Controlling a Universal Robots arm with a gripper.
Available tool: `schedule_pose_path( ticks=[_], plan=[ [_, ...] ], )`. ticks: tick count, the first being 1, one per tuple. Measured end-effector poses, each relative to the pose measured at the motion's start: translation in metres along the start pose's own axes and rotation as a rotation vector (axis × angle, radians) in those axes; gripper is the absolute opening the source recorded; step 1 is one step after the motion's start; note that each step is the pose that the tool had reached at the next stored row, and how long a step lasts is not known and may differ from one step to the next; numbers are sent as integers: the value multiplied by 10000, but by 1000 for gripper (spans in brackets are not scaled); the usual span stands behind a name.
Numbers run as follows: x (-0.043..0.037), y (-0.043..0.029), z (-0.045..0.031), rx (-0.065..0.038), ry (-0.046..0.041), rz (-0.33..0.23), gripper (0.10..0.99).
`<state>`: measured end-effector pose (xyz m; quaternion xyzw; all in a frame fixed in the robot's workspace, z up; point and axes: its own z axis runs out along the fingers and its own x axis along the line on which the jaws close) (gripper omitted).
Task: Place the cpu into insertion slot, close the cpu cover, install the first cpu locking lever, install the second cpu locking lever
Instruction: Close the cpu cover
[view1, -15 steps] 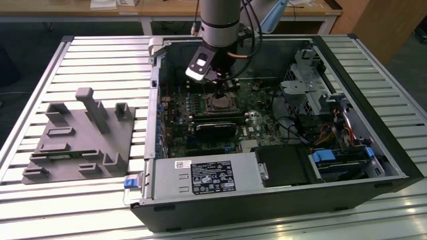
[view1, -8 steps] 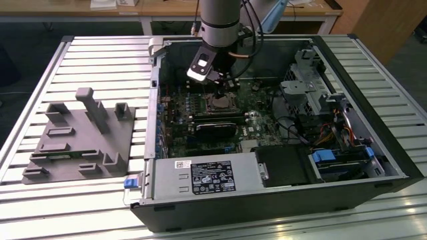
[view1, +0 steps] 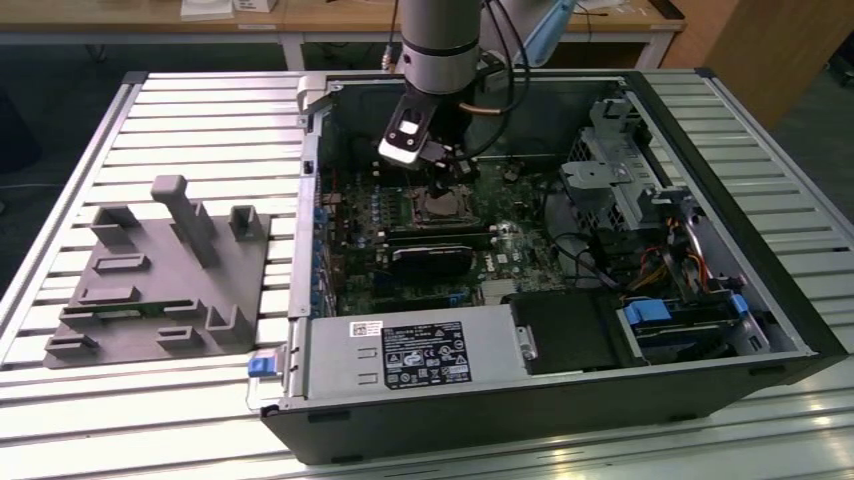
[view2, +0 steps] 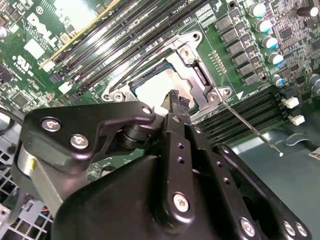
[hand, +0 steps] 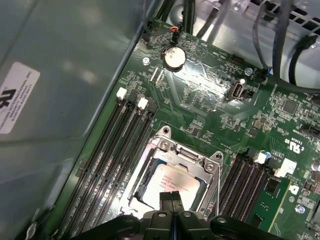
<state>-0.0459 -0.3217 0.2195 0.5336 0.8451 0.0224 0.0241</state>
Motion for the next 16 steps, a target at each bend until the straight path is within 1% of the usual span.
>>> schedule_pose_path(
  ticks=[9,13,16],
  plan=[
    [0,0,2,47,-74,-854,106],
    [0,-1,3,66,-99,-1365,106],
    [0,-1,4,67,-95,-1851,106]
  ],
)
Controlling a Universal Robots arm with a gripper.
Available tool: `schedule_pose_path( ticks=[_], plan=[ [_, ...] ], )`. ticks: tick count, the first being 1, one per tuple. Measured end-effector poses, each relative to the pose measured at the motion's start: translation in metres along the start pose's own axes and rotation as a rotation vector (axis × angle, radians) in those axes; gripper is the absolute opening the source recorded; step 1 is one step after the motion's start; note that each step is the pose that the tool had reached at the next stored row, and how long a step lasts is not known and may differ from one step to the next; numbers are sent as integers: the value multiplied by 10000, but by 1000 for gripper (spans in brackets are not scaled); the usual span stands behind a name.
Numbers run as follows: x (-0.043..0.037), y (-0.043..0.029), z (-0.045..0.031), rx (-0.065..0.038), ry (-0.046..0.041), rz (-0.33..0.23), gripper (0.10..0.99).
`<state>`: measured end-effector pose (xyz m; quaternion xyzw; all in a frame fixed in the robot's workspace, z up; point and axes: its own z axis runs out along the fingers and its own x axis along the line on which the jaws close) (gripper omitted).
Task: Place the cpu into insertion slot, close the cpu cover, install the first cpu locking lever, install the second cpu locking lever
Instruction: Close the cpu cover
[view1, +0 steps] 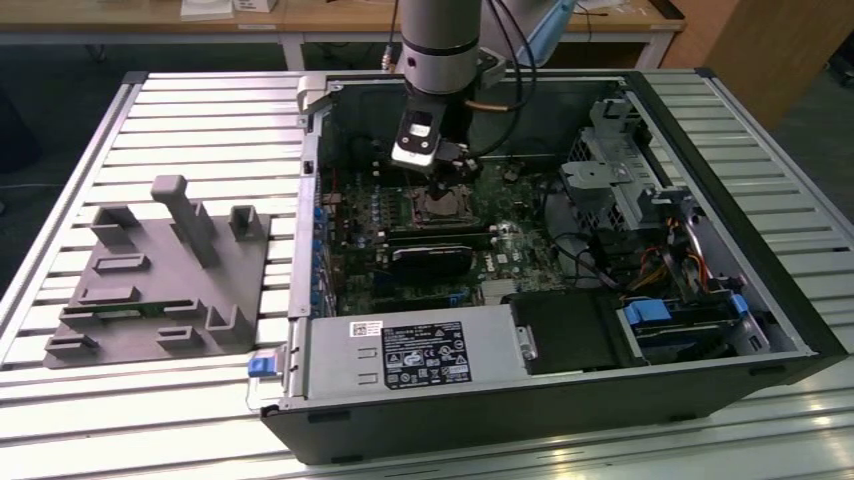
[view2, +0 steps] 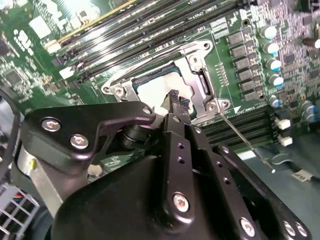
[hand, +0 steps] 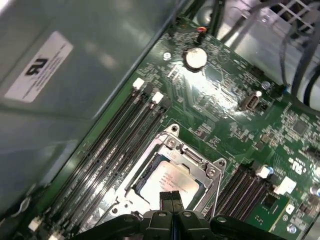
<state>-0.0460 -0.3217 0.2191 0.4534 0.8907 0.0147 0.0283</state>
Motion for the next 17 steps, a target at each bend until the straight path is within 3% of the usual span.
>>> schedule_pose_path(
  ticks=[17],
  plan=[
    [1,0,12,-36,49,-3067,106]
  ],
)
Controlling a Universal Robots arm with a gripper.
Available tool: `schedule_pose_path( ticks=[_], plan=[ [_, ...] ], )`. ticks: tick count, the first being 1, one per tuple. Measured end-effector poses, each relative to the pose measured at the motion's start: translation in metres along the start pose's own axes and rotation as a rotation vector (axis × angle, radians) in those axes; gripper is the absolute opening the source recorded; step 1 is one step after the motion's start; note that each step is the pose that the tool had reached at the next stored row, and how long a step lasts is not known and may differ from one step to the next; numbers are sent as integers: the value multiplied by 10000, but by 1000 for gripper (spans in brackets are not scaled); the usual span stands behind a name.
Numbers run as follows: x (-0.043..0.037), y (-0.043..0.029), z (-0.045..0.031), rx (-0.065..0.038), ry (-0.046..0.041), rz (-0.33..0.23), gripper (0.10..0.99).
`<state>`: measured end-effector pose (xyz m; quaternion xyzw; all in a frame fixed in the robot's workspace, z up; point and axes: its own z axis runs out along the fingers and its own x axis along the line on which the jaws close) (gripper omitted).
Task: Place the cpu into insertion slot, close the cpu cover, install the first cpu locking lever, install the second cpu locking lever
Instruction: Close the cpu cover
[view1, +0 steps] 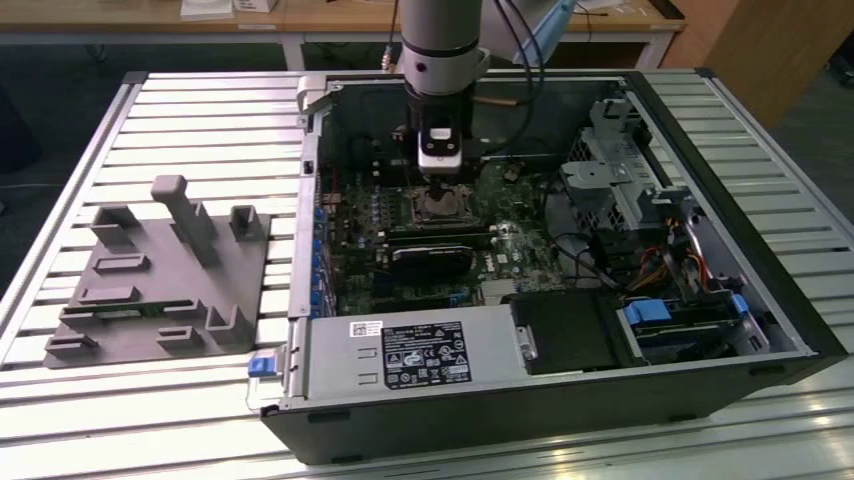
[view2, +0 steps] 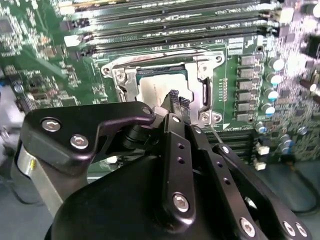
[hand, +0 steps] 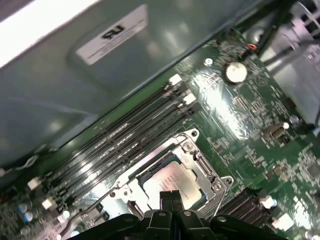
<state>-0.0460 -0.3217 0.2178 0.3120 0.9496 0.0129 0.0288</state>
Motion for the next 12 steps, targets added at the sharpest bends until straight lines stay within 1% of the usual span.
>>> schedule_pose_path(
  ticks=[12],
  plan=[
    [0,-1,8,-35,43,-2187,106]
  ],
)
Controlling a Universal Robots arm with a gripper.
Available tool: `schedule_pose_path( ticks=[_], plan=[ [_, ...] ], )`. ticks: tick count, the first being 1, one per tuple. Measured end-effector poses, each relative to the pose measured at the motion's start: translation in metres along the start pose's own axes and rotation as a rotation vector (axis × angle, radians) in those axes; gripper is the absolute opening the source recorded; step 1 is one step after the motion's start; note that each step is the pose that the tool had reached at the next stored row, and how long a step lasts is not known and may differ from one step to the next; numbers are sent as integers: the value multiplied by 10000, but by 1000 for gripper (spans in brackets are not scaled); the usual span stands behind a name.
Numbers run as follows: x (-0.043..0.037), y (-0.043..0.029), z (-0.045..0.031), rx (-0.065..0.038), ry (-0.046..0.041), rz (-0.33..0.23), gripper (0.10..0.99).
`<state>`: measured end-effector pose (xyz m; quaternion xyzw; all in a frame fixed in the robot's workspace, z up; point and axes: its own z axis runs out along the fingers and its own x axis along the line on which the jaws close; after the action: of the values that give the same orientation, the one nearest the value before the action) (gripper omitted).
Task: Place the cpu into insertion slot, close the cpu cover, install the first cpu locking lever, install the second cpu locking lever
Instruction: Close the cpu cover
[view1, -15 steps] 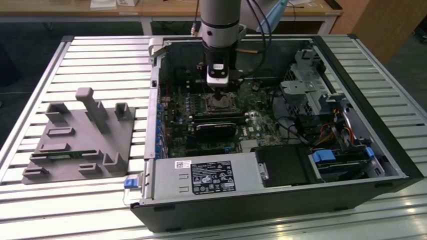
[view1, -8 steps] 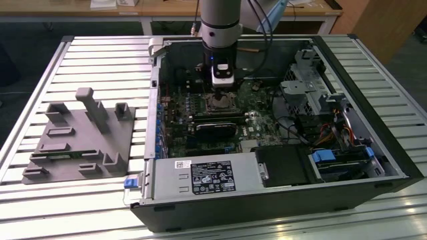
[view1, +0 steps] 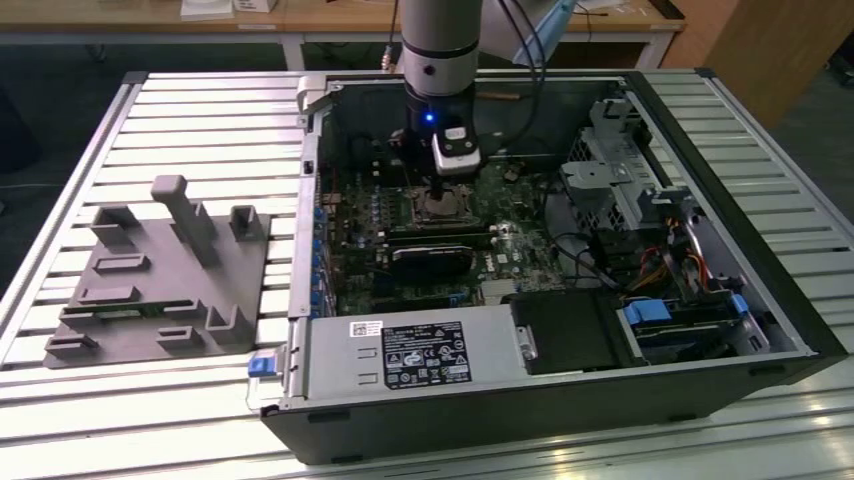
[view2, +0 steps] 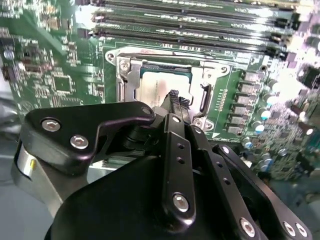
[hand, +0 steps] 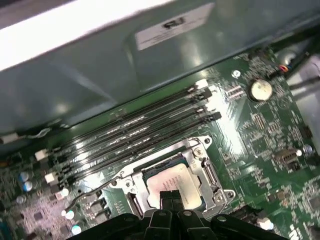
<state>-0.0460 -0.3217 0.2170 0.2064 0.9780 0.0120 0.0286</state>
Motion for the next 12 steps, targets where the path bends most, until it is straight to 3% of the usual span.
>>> schedule_pose_path(
  ticks=[12],
  plan=[
    [0,0,10,-1,29,-2162,106]
  ],
)
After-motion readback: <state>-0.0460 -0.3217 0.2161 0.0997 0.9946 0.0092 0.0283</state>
